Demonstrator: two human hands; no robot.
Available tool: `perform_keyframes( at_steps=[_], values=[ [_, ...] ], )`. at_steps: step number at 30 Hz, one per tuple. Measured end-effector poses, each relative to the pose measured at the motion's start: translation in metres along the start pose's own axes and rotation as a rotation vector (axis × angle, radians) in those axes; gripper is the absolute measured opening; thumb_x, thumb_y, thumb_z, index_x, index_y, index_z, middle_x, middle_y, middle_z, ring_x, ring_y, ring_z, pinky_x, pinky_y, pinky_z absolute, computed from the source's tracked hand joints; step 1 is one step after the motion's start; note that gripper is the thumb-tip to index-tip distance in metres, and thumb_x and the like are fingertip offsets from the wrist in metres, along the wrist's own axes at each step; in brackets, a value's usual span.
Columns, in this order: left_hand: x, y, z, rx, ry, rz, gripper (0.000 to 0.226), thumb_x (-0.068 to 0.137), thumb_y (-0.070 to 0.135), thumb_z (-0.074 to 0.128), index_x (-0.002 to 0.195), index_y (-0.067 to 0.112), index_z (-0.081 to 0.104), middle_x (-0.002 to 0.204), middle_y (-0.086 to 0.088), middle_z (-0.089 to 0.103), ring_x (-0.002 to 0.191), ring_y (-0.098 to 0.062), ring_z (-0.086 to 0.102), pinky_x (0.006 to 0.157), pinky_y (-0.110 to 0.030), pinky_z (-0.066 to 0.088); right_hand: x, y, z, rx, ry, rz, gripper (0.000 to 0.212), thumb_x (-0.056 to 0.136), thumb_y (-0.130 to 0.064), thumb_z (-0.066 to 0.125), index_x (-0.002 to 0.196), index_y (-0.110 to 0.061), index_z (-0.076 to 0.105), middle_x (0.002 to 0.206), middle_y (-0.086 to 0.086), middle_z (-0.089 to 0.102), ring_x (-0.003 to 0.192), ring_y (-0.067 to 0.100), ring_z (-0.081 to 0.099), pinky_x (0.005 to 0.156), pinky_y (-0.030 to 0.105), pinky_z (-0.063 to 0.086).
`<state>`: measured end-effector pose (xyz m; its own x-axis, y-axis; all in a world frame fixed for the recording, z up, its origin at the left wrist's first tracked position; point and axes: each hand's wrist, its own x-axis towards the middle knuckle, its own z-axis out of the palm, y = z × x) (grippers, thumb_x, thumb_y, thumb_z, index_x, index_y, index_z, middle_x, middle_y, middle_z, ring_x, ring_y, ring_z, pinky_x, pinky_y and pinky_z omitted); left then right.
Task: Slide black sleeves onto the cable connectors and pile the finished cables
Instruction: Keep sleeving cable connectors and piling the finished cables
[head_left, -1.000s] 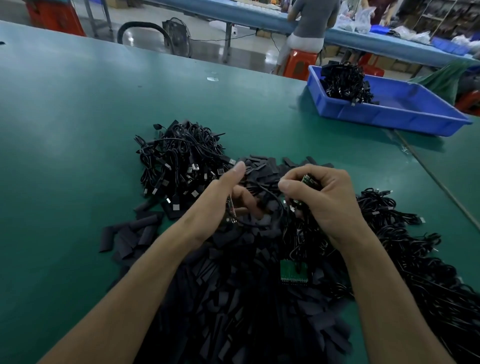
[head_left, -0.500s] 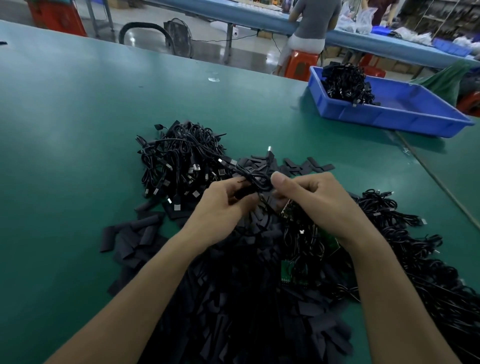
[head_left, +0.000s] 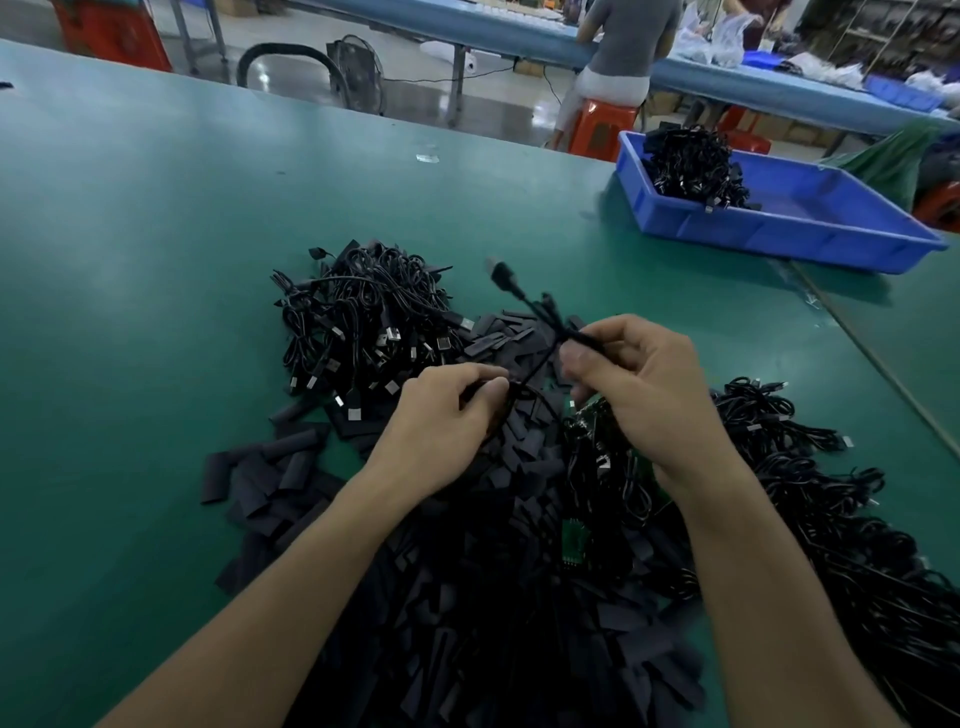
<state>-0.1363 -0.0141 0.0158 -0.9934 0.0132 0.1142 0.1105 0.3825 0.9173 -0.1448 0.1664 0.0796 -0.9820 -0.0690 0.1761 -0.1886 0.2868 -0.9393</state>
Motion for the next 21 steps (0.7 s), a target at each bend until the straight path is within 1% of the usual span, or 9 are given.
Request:
perform_keyframes(
  at_steps=[3,6,7,9,12,15,18,20,21],
  values=[
    [0.002,-0.002,-0.001,-0.139,-0.009,-0.124,0.018,0.103,0.027,0.055,0.107,0.034,0.07,0.08,0.004,0.075,0.072,-0.013,0.071,0.069,-0.032,0.06,-0.001,-0.002,-0.005,0.209,0.076,0.059,0.008,0.092,-0.009,0.068,0.087,-0.014,0.064,0.069,-0.003,0.07,0.06,0.009,0.063,0.063,0.021,0.054],
    [0.002,0.0,-0.001,-0.3,0.004,-0.186,0.027,0.105,0.02,0.051,0.103,0.036,0.073,0.085,0.005,0.075,0.081,-0.016,0.072,0.073,-0.042,0.062,-0.001,-0.003,-0.016,0.384,0.113,0.13,0.006,0.086,-0.017,0.069,0.084,-0.017,0.063,0.068,-0.004,0.068,0.058,0.01,0.061,0.058,0.022,0.05],
    [0.002,0.001,-0.001,-0.366,0.023,-0.201,0.03,0.105,0.017,0.05,0.103,0.036,0.075,0.089,0.003,0.076,0.085,-0.017,0.07,0.068,-0.041,0.062,-0.001,-0.003,-0.021,0.467,0.119,0.142,0.007,0.082,-0.02,0.069,0.082,-0.017,0.063,0.067,-0.003,0.067,0.056,0.011,0.06,0.056,0.022,0.048],
    [0.002,0.003,-0.002,-0.509,0.05,-0.232,0.035,0.104,0.013,0.05,0.099,0.036,0.076,0.099,0.0,0.076,0.092,-0.016,0.071,0.06,-0.027,0.058,-0.002,-0.003,-0.027,0.618,0.122,0.145,0.007,0.079,-0.021,0.069,0.077,-0.018,0.063,0.067,-0.001,0.064,0.054,0.014,0.057,0.055,0.023,0.047],
    [0.002,0.004,-0.002,-0.614,0.022,-0.293,0.032,0.105,0.012,0.049,0.104,0.032,0.074,0.092,0.001,0.075,0.077,-0.012,0.072,0.057,-0.021,0.054,-0.002,-0.002,-0.03,0.769,0.073,0.102,0.012,0.086,-0.02,0.064,0.074,-0.024,0.067,0.073,-0.001,0.066,0.061,0.015,0.061,0.06,0.024,0.05],
    [0.002,0.001,-0.001,-0.514,-0.024,-0.348,0.025,0.105,0.018,0.05,0.103,0.029,0.073,0.094,-0.003,0.069,0.078,-0.011,0.068,0.062,-0.023,0.056,0.0,-0.006,-0.029,0.87,0.046,0.061,0.02,0.09,-0.02,0.059,0.074,-0.028,0.069,0.078,-0.003,0.07,0.071,0.015,0.068,0.065,0.026,0.054],
    [0.001,-0.003,-0.003,-0.224,-0.041,-0.261,0.021,0.104,0.026,0.051,0.102,0.032,0.071,0.096,-0.011,0.067,0.079,-0.014,0.059,0.068,-0.03,0.052,0.004,-0.008,-0.028,0.926,0.095,0.034,0.006,0.09,-0.021,0.059,0.086,-0.024,0.063,0.082,-0.003,0.072,0.082,0.018,0.071,0.072,0.029,0.056],
    [0.0,-0.002,-0.004,-0.046,-0.065,-0.164,0.019,0.103,0.032,0.052,0.107,0.032,0.07,0.089,-0.007,0.067,0.077,-0.01,0.057,0.068,-0.024,0.047,0.006,-0.007,-0.029,0.925,0.12,0.026,0.003,0.089,-0.023,0.059,0.092,-0.021,0.058,0.086,-0.004,0.071,0.088,0.017,0.07,0.076,0.031,0.055],
    [0.0,-0.002,-0.004,0.038,-0.07,-0.123,0.019,0.102,0.034,0.052,0.112,0.032,0.069,0.092,0.001,0.066,0.084,-0.007,0.059,0.073,-0.021,0.048,0.006,-0.007,-0.028,0.918,0.12,0.031,0.005,0.088,-0.023,0.059,0.092,-0.02,0.058,0.088,-0.004,0.071,0.09,0.018,0.07,0.077,0.032,0.055]
  ],
)
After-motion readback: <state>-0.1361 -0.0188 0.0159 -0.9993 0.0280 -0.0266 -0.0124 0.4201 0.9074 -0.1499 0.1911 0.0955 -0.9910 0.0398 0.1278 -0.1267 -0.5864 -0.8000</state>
